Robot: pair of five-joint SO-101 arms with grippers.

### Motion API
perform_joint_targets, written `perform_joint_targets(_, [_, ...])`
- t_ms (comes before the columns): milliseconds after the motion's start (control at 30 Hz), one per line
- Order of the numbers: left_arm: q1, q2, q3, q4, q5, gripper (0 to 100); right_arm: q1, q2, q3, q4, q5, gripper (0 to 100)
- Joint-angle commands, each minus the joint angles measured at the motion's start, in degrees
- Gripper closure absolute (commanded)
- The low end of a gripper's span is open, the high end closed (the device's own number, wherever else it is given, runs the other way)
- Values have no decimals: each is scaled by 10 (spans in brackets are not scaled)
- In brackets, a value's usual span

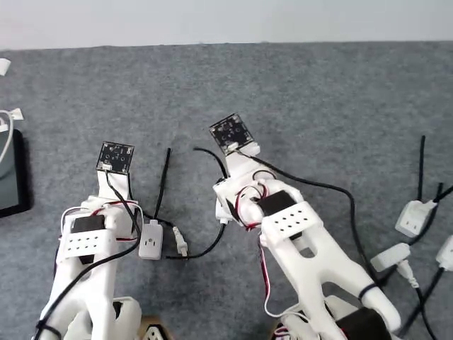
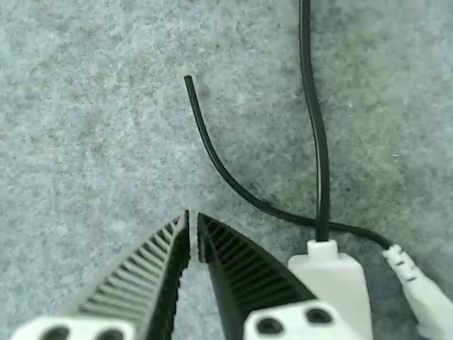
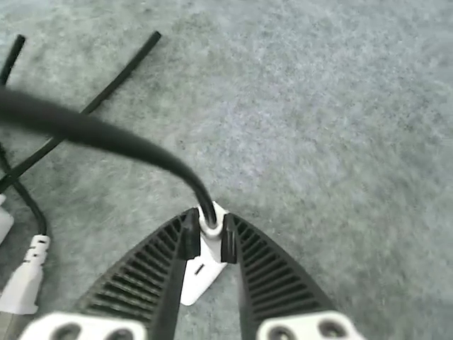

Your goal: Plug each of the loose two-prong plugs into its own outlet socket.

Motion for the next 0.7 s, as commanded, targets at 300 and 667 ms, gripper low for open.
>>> perform_joint_targets(300, [-3,3,-29,-9,-8,984,-3,4,-16,-22,11,991])
perform_joint_targets(667, [-3,2,-29,-9,-8,984,-15,5,-14,-26,13,991])
